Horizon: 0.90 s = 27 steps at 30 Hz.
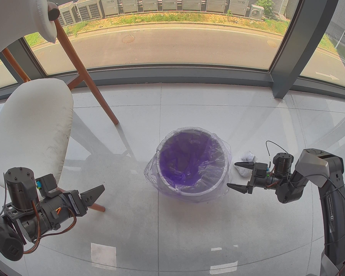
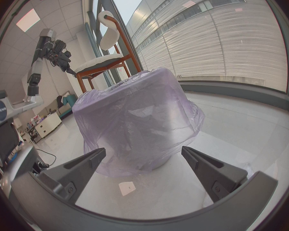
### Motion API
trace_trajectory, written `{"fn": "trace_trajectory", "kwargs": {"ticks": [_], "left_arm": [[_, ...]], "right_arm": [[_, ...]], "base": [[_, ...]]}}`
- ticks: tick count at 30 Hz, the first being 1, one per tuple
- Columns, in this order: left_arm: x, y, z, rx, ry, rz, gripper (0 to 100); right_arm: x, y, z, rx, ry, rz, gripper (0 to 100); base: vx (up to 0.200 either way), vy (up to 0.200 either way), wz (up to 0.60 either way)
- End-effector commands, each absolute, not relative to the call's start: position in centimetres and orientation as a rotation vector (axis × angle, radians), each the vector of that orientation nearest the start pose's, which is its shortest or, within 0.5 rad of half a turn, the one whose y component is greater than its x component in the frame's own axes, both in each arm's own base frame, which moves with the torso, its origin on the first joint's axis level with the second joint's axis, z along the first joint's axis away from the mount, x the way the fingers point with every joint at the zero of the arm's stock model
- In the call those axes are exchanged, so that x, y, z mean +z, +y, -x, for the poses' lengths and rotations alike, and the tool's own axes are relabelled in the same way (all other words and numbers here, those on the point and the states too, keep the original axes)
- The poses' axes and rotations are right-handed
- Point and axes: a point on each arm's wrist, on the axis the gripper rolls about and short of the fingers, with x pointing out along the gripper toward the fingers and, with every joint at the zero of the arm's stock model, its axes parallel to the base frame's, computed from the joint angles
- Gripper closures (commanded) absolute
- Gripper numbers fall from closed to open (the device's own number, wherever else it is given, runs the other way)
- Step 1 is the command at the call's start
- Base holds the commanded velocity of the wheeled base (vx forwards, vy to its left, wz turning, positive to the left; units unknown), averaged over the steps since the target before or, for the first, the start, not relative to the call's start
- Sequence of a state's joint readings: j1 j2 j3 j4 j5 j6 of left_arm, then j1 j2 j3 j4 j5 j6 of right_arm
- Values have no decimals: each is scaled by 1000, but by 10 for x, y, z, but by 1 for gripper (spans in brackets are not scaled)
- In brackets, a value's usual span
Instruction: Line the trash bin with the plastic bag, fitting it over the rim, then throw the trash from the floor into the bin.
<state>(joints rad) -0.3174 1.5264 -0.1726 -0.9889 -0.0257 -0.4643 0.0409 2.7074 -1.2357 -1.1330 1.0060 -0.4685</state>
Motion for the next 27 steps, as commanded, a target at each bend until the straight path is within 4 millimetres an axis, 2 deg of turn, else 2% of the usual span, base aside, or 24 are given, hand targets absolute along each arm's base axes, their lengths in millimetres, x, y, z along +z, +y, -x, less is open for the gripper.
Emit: {"fn": "trace_trajectory", "kwargs": {"ticks": [1,9,17,18,27], "left_arm": [[108,-61,-184,-248,439,401,0],[106,-62,-186,-244,447,398,0],[106,-61,-185,-239,448,399,0],[106,-60,-185,-236,447,400,0],[106,-61,-185,-239,446,400,0]], "right_arm": [[-78,43,-451,1099,63,263,0],[-77,78,-451,1172,46,268,0],[-80,78,-451,1174,64,258,0],[-81,78,-451,1176,76,252,100],[-81,77,-451,1174,78,250,100]], "base": [[0,0,0],[0,0,0],[0,0,0],[0,0,0],[0,0,0]]}}
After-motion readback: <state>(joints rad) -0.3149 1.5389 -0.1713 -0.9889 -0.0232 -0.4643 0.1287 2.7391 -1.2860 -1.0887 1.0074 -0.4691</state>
